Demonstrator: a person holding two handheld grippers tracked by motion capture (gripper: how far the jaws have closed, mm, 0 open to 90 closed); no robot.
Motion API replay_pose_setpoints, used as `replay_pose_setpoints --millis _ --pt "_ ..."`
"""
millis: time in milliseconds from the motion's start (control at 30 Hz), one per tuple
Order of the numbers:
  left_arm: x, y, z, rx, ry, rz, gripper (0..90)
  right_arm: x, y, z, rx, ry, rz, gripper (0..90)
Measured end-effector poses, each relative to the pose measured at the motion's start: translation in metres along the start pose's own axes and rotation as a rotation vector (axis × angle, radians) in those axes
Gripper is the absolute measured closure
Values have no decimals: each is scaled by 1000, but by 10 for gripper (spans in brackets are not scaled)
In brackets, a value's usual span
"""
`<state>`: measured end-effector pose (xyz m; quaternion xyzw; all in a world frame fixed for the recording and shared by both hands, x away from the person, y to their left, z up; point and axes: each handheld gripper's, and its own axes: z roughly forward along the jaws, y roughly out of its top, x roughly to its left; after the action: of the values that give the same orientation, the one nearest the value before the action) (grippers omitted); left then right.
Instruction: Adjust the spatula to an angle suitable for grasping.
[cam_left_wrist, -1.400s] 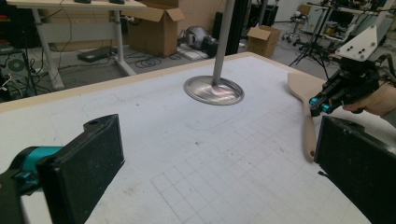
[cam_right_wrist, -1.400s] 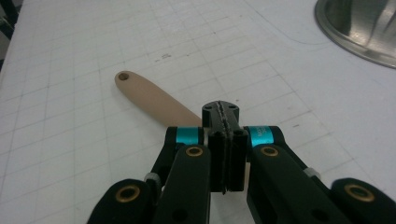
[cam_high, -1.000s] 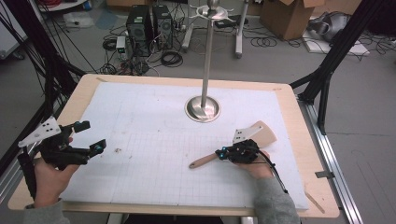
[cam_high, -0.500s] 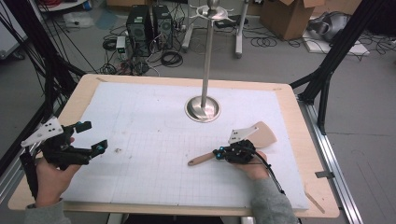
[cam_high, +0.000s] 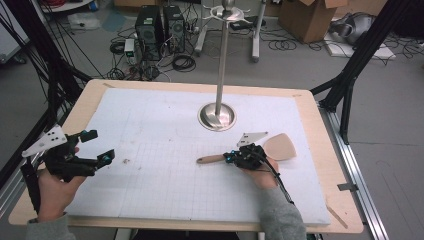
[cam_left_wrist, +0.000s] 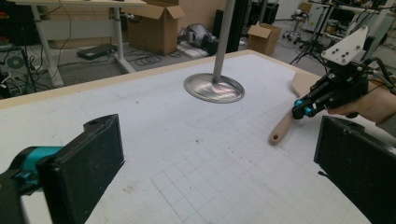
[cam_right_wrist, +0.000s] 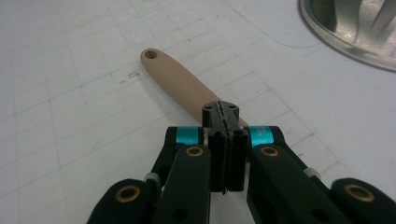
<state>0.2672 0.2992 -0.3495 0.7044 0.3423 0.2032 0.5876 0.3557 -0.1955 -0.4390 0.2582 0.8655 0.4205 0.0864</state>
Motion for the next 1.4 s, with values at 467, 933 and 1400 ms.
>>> replay_pose_setpoints --millis 467,933,1400 --pt "1 0 0 -1 -2 -4 18 -13 11 20 5 -68 33 900" --pt "3 -1 -2 -4 -1 -10 18 -27 11 -1 -48 -120 80 900" --pt "2 -3 5 15 -7 -9 18 -68 -16 -37 25 -269 189 900"
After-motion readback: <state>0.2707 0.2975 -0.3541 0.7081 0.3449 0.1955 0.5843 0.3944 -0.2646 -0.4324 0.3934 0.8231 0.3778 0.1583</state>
